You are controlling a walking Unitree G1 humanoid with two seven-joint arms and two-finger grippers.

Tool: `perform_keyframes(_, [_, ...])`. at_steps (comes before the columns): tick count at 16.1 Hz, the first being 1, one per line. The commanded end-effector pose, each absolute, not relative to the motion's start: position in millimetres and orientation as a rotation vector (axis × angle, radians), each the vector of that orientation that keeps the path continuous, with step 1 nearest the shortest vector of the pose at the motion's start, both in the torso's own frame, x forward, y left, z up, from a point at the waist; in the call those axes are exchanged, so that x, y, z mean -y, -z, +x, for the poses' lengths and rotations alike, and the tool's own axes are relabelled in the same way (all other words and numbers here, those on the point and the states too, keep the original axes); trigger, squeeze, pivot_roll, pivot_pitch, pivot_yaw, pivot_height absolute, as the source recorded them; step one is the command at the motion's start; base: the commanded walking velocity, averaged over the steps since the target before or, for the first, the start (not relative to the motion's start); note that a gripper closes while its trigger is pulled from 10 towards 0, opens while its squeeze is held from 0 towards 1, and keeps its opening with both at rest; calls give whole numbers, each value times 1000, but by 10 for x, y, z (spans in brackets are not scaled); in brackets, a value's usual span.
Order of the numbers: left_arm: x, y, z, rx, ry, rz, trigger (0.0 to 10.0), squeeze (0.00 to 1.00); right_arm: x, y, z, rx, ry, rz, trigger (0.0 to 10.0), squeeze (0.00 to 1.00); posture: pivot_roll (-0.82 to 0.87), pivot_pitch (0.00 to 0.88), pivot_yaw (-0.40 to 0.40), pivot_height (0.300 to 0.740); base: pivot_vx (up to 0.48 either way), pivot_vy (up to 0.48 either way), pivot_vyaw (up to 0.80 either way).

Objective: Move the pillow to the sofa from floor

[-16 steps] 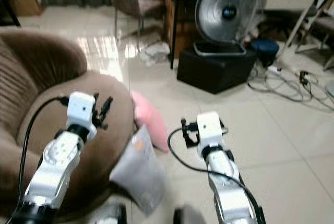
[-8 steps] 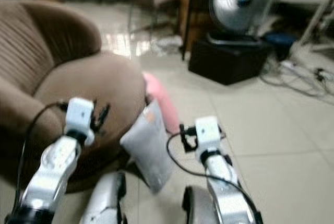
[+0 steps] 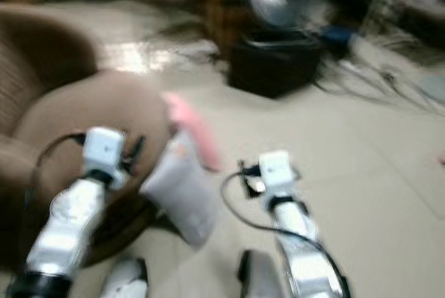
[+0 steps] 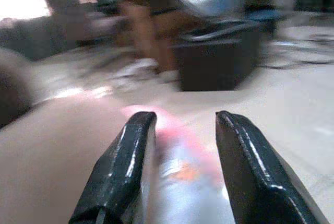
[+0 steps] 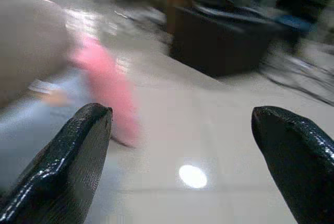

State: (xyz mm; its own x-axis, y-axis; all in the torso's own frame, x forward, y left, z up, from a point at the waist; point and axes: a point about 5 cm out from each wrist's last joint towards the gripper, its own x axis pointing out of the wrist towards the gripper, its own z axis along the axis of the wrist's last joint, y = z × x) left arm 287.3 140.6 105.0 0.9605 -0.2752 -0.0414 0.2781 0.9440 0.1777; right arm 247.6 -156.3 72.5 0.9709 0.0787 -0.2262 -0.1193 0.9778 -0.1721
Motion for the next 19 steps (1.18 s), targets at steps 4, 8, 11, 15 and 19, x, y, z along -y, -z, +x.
perform_keyframes(4, [-1552, -1052, 2880, -26, 245, 201, 10000, 0, 1455, -798, 2532, -188, -132, -173, 10000, 0, -59, 0, 2, 590, 385, 0, 0])
perform_keyframes(8, [-1542, -1053, 2885, -26, 247, 201, 10000, 0, 1463, -791, 2532, -191, -125, -163, 10000, 0, -59, 0, 3, 590, 381, 0, -122])
perform_keyframes(11, [-1576, -1036, 2890, -42, 223, 219, 10000, 0, 1453, -793, 2531, -193, -132, -161, 10000, 0, -59, 0, 3, 590, 234, 0, -481])
perform_keyframes(15, [-1775, -917, 2949, -139, 131, 281, 10000, 0, 1381, -768, 2526, -213, -238, -165, 10000, 0, -57, 0, 7, 590, 0, 0, 0])
perform_keyframes(19, [-1910, -813, 2978, -228, 96, 323, 10000, 0, 1351, -733, 2494, -231, -289, -190, 10000, 0, -52, 24, 14, 575, 0, 0, 0])
